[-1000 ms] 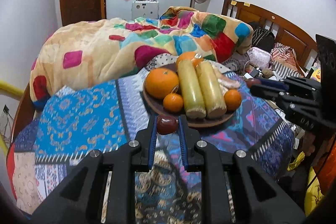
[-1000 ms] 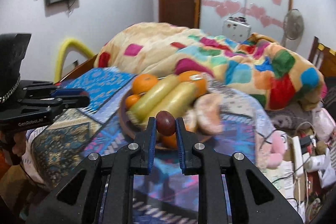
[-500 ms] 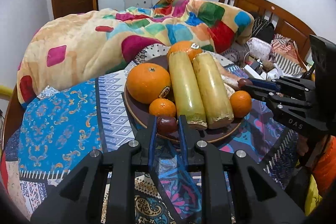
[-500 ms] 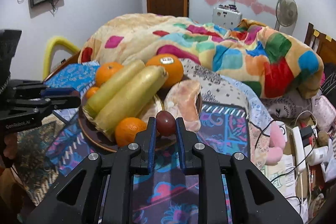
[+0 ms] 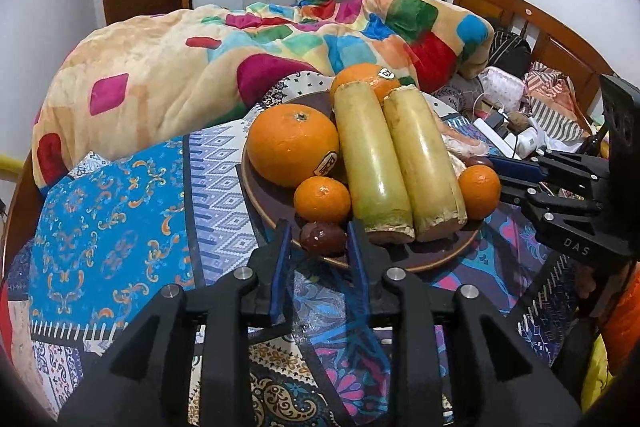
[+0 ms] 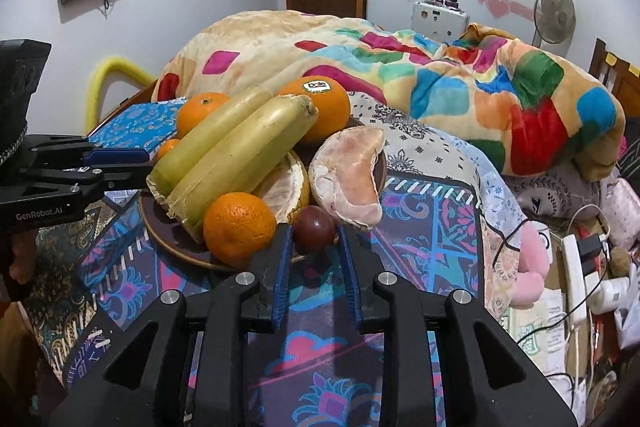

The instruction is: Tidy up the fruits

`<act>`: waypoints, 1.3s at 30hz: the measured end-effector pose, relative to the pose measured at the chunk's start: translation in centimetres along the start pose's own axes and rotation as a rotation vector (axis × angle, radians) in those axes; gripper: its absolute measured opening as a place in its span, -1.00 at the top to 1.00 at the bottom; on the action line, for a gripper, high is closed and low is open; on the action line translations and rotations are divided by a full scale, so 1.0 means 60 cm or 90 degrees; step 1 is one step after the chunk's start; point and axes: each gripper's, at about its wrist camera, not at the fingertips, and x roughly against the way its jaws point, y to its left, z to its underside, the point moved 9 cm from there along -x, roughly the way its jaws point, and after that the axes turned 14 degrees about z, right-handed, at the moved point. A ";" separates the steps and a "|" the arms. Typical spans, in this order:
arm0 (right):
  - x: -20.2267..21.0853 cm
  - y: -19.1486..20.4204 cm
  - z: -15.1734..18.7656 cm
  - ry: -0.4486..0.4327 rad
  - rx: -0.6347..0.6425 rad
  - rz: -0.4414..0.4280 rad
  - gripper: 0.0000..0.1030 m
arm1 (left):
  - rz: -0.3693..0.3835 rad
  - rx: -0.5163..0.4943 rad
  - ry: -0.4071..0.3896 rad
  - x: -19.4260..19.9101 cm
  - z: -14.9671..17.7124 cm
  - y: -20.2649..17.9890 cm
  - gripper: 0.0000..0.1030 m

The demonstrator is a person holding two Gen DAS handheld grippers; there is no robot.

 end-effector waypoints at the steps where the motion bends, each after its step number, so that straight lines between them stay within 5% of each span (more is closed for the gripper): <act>1: 0.001 -0.002 0.000 -0.001 0.001 0.007 0.48 | 0.000 0.001 0.000 0.002 0.001 0.000 0.42; 10: 0.068 -0.018 -0.010 -0.032 -0.023 0.017 0.46 | -0.033 -0.019 -0.070 0.092 -0.005 -0.035 0.42; 17: 0.248 -0.012 -0.065 -0.168 -0.060 0.021 0.46 | -0.046 -0.055 -0.198 0.245 -0.027 -0.120 0.42; 21: 0.347 0.000 -0.082 -0.256 -0.085 0.028 0.27 | -0.065 -0.086 -0.285 0.341 -0.025 -0.183 0.39; 29: 0.492 0.040 -0.064 -0.381 -0.127 0.038 -0.08 | -0.089 -0.108 -0.397 0.459 0.012 -0.258 -0.19; 39: 0.517 0.046 -0.043 -0.403 -0.149 0.072 -0.87 | -0.124 -0.111 -0.449 0.507 0.051 -0.281 -0.87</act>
